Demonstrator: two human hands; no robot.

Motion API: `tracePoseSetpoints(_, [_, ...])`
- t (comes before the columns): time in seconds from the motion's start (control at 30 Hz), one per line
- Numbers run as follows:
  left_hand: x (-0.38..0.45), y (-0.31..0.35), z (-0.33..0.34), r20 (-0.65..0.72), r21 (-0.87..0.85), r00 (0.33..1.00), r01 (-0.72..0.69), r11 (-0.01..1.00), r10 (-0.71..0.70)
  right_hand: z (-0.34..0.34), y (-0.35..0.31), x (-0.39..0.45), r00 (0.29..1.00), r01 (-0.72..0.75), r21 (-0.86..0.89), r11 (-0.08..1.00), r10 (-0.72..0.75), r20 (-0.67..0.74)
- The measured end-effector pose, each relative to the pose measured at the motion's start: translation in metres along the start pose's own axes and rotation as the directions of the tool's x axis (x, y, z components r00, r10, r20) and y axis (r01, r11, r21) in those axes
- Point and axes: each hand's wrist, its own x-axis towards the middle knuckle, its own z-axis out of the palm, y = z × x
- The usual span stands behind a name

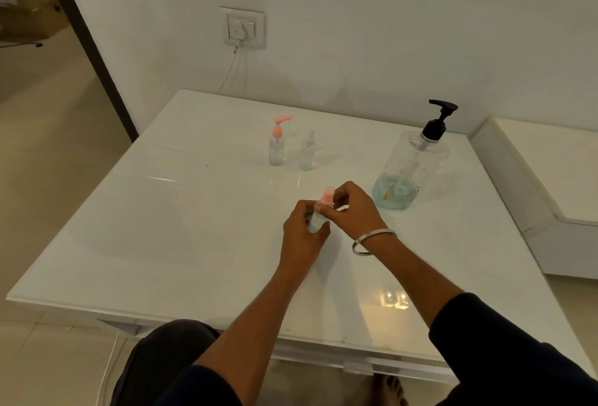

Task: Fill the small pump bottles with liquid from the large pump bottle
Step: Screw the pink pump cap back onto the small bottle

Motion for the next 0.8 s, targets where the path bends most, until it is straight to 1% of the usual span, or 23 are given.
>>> tracePoseSetpoints(0.13, [0.0,-0.001,-0.001,0.004,-0.019,1.0,0.013,1.0,-0.013,-0.005,-0.001,-0.001,0.996,0.084,0.024,0.996,-0.085,0.031])
tracePoseSetpoints(0.33, [-0.001,0.005,0.0,-0.015,-0.007,1.0,0.01,1.0,-0.01,0.004,0.0,0.001,0.998,0.032,0.012,0.999,-0.031,-0.046])
tracePoseSetpoints(0.47, [-0.003,0.009,0.001,-0.027,0.0,1.0,0.007,1.0,-0.007,0.008,-0.001,-0.003,0.994,0.033,0.052,0.998,-0.027,-0.106])
tracePoseSetpoints(0.7, [-0.003,0.011,0.002,-0.02,0.006,1.0,0.011,1.0,-0.011,0.012,-0.001,-0.004,0.989,0.035,0.071,0.997,-0.024,-0.148])
tracePoseSetpoints(0.8, [-0.002,0.011,0.002,-0.026,0.002,1.0,0.01,1.0,-0.01,0.014,0.0,-0.006,0.987,0.038,0.119,0.992,-0.018,-0.16])
